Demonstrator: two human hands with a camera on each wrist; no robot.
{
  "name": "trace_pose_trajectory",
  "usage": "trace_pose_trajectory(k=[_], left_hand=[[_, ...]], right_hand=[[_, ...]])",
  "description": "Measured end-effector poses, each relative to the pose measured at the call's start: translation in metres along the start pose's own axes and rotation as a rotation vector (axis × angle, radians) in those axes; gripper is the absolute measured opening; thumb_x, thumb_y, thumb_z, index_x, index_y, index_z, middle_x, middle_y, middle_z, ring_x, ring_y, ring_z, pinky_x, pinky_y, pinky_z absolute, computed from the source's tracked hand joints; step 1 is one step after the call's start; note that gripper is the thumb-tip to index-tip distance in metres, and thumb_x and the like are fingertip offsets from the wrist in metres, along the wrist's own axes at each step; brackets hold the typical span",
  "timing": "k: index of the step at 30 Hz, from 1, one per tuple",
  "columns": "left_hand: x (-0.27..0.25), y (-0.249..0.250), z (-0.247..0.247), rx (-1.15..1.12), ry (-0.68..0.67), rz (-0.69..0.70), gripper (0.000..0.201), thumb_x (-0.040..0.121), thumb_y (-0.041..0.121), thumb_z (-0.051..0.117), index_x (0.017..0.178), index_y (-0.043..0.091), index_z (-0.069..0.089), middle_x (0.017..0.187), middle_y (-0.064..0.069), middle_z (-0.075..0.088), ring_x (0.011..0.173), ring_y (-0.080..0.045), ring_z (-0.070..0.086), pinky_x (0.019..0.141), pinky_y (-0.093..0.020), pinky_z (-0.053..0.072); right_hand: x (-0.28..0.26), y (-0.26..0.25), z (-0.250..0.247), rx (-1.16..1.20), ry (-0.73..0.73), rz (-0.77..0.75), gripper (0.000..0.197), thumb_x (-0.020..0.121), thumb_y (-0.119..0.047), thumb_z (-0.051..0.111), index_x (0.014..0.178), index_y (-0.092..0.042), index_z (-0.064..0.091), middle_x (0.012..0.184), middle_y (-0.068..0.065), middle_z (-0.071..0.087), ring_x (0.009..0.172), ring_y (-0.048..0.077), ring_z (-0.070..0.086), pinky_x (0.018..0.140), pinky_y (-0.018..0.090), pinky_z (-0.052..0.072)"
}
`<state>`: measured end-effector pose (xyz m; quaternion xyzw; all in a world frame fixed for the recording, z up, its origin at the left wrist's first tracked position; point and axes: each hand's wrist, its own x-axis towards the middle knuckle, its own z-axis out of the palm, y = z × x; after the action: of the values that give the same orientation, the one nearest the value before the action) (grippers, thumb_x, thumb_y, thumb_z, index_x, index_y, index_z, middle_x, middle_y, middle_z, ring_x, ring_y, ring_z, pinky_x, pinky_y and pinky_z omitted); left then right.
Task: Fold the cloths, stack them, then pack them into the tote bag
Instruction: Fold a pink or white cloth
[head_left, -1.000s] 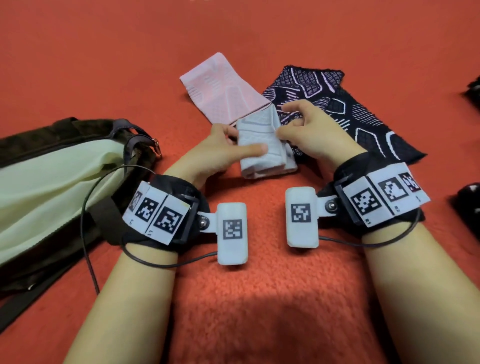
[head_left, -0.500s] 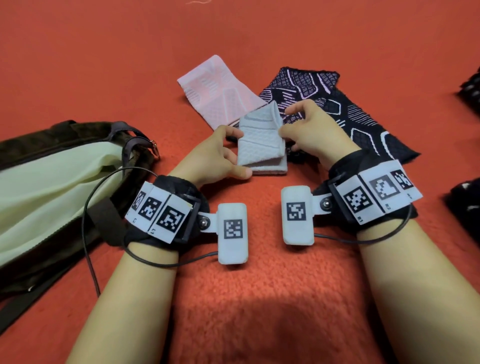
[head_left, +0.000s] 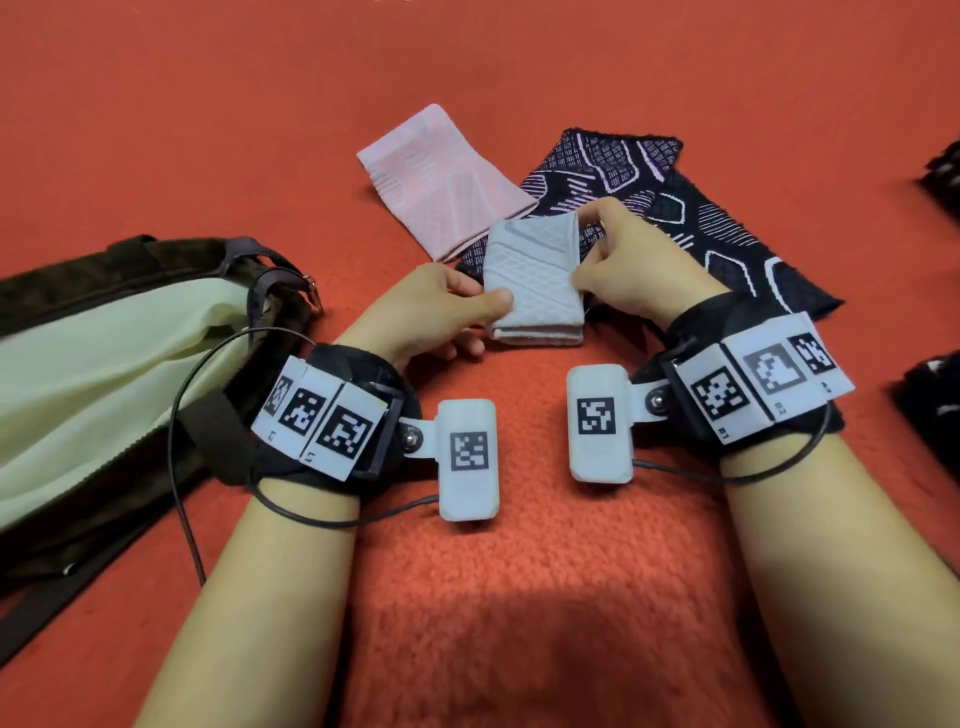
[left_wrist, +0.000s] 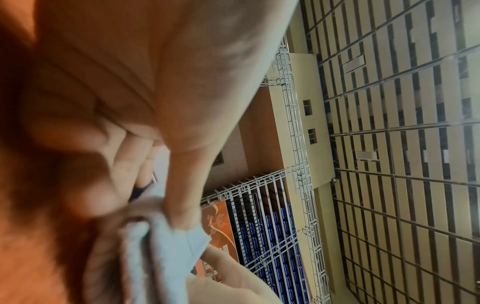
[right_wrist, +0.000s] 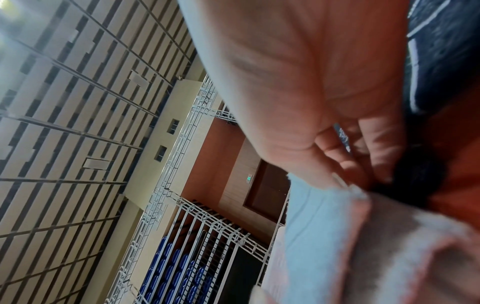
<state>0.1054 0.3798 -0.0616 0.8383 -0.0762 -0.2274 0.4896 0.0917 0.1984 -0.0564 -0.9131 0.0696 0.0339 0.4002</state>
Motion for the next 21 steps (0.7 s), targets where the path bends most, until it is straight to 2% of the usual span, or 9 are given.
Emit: trace_pose_trajectory(k=[3, 6, 8, 10, 12, 13, 16, 18, 21], left_hand=[[-0.001, 0.002, -0.001, 0.093, -0.022, 0.005, 0.008, 0.082, 0.02, 0.069, 0.078, 0.018, 0.063, 0.057, 0.004, 0.059, 0.044, -0.002, 0.043, 0.037, -0.012, 0.028], [-0.003, 0.004, 0.001, 0.063, 0.004, 0.022, 0.008, 0.081, 0.016, 0.068, 0.089, 0.015, 0.067, 0.06, 0.002, 0.058, 0.045, -0.002, 0.042, 0.039, -0.011, 0.028], [-0.003, 0.004, 0.0, -0.031, 0.054, 0.038, 0.012, 0.08, 0.013, 0.064, 0.091, 0.013, 0.068, 0.062, 0.001, 0.058, 0.048, -0.006, 0.045, 0.048, -0.019, 0.033], [-0.005, 0.006, -0.001, -0.135, 0.089, 0.092, 0.023, 0.072, 0.014, 0.062, 0.092, 0.006, 0.069, 0.074, -0.009, 0.059, 0.061, -0.015, 0.052, 0.061, -0.028, 0.042], [-0.007, 0.008, -0.003, -0.187, 0.111, 0.188, 0.026, 0.066, 0.013, 0.058, 0.089, 0.004, 0.068, 0.08, -0.013, 0.061, 0.074, -0.019, 0.057, 0.071, -0.033, 0.047], [-0.009, 0.009, -0.005, -0.19, 0.135, 0.247, 0.024, 0.066, 0.011, 0.057, 0.087, 0.009, 0.068, 0.079, -0.008, 0.063, 0.074, -0.014, 0.058, 0.072, -0.028, 0.048], [-0.007, 0.009, -0.011, -0.225, 0.247, 0.359, 0.029, 0.069, 0.002, 0.057, 0.089, 0.023, 0.059, 0.075, 0.008, 0.059, 0.066, 0.003, 0.055, 0.065, -0.013, 0.046], [-0.001, 0.004, -0.013, -0.291, 0.31, 0.333, 0.035, 0.08, -0.006, 0.055, 0.096, 0.025, 0.051, 0.079, 0.005, 0.054, 0.064, 0.002, 0.052, 0.064, -0.014, 0.044], [0.007, -0.006, -0.011, -0.336, 0.281, 0.216, 0.032, 0.092, -0.006, 0.045, 0.116, 0.015, 0.044, 0.091, 0.0, 0.058, 0.081, -0.007, 0.058, 0.074, -0.018, 0.049]], right_hand=[[0.001, 0.002, 0.002, 0.014, 0.015, 0.007, 0.05, 0.083, -0.004, 0.054, 0.129, -0.017, 0.041, 0.096, 0.012, 0.066, 0.084, 0.025, 0.061, 0.071, 0.033, 0.047], [0.001, 0.001, 0.0, 0.087, -0.007, 0.023, 0.053, 0.081, -0.004, 0.057, 0.13, -0.015, 0.041, 0.097, 0.01, 0.064, 0.082, 0.023, 0.061, 0.08, 0.037, 0.052], [-0.001, -0.001, -0.005, 0.125, -0.036, -0.006, 0.063, 0.08, -0.005, 0.06, 0.136, -0.02, 0.034, 0.112, 0.007, 0.058, 0.09, 0.021, 0.06, 0.089, 0.038, 0.051], [-0.003, -0.004, -0.011, 0.18, -0.004, -0.073, 0.075, 0.08, -0.011, 0.062, 0.143, -0.028, 0.025, 0.13, 0.004, 0.046, 0.111, 0.017, 0.053, 0.097, 0.03, 0.043], [-0.007, -0.007, -0.017, 0.332, 0.033, -0.124, 0.079, 0.077, -0.02, 0.068, 0.143, -0.032, 0.025, 0.132, 0.001, 0.044, 0.121, 0.013, 0.047, 0.103, 0.029, 0.039], [-0.009, -0.008, -0.019, 0.376, 0.023, -0.157, 0.076, 0.076, -0.023, 0.071, 0.141, -0.03, 0.032, 0.13, 0.0, 0.049, 0.121, 0.012, 0.049, 0.105, 0.031, 0.039], [-0.012, -0.009, -0.018, 0.308, -0.076, -0.243, 0.045, 0.077, -0.005, 0.069, 0.12, -0.015, 0.058, 0.109, 0.001, 0.065, 0.1, 0.012, 0.06, 0.098, 0.03, 0.046], [-0.01, -0.006, -0.011, 0.214, -0.107, -0.214, 0.036, 0.076, 0.005, 0.063, 0.109, -0.008, 0.063, 0.097, 0.005, 0.068, 0.085, 0.012, 0.06, 0.089, 0.031, 0.049], [-0.008, -0.002, -0.001, 0.104, -0.155, -0.166, 0.03, 0.075, -0.002, 0.064, 0.104, -0.009, 0.063, 0.097, 0.013, 0.07, 0.078, 0.015, 0.059, 0.085, 0.04, 0.053]])
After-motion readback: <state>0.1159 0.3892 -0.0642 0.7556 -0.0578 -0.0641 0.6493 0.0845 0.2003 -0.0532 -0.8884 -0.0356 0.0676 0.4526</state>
